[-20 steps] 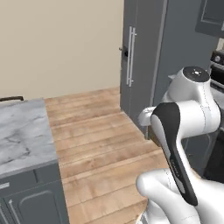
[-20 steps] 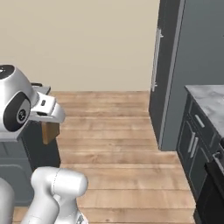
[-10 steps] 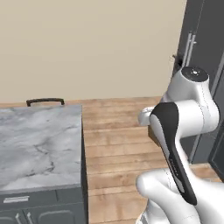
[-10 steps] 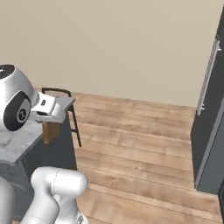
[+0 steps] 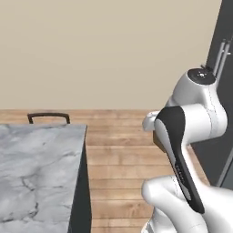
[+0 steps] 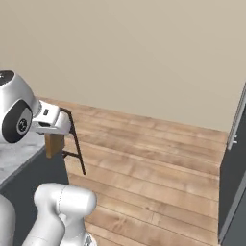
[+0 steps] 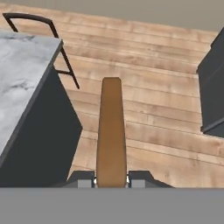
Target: Start the toaster. Once the lever pops up, take the bread to the plate on the dining counter.
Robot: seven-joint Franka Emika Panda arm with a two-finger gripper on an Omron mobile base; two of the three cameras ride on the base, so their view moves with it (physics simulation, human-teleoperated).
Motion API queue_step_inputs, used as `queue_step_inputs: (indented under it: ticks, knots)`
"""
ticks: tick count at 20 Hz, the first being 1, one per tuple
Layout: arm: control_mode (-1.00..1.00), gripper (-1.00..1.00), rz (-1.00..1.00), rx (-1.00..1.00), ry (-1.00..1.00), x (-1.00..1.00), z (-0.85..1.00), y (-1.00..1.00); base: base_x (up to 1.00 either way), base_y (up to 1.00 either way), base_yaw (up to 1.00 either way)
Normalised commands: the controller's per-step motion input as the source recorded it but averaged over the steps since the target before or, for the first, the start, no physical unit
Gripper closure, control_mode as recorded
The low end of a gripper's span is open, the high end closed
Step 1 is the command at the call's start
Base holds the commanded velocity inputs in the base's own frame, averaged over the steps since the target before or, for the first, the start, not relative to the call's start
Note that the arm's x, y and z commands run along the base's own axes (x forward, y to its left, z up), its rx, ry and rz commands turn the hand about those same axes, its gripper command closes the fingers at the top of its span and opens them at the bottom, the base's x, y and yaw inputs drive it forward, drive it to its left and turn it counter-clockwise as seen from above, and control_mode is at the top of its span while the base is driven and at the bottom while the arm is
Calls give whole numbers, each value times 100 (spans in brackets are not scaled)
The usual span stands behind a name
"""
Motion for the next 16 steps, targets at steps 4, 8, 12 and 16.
queue_step_inputs:
  ticks: [4,8,12,16]
  knots:
    - [100,100,0,0,0,0,0,0,55,-65,12]
    - [100,100,0,0,0,0,0,0,50,-61,14]
    - [100,100,0,0,0,0,0,0,54,-49,15]
    - [100,100,0,0,0,0,0,0,76,-13,23]
